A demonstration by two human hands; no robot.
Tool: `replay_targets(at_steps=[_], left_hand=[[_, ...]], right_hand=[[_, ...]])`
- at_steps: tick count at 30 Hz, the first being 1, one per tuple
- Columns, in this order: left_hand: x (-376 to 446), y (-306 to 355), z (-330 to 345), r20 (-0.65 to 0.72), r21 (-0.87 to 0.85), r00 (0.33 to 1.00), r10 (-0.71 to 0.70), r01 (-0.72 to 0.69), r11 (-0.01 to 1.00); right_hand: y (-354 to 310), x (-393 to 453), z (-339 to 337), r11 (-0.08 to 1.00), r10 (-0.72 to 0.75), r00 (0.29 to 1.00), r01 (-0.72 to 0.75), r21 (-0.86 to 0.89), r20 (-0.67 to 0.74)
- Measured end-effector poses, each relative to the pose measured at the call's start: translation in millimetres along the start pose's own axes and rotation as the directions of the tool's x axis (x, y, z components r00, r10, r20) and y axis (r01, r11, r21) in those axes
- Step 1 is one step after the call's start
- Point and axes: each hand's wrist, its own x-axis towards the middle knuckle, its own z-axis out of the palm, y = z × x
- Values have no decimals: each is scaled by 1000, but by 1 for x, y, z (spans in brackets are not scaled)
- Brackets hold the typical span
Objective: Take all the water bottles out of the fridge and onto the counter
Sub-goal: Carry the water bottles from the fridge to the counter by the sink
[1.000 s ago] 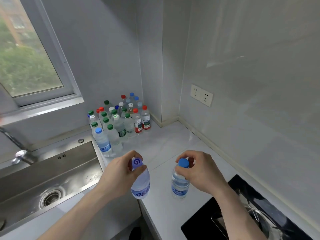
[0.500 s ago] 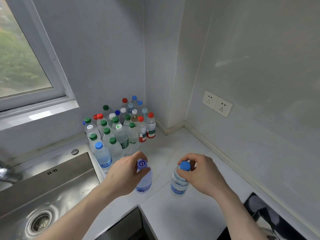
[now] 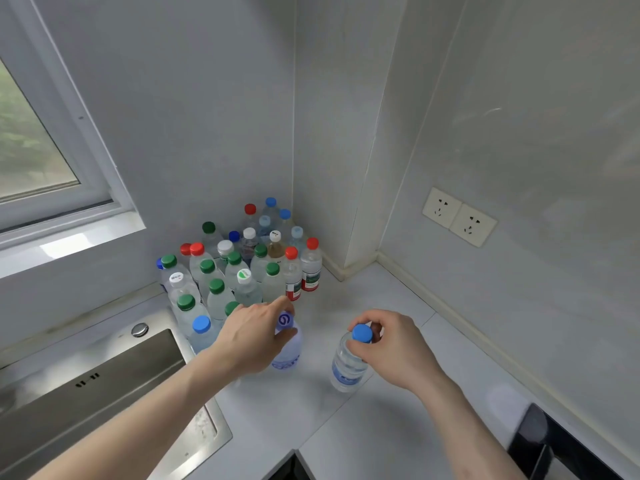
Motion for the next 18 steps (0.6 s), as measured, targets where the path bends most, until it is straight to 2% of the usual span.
replay_targets(at_steps=[5,18], left_hand=[[27,-25,10,3,69,1000,21,-21,997],[79,-63,32,131,235,991,12,-43,971]], right_hand=[[-5,21,13,1000,24,1000,-23,-15,9],[-12,80,39,996,53,999,-52,-72,11]])
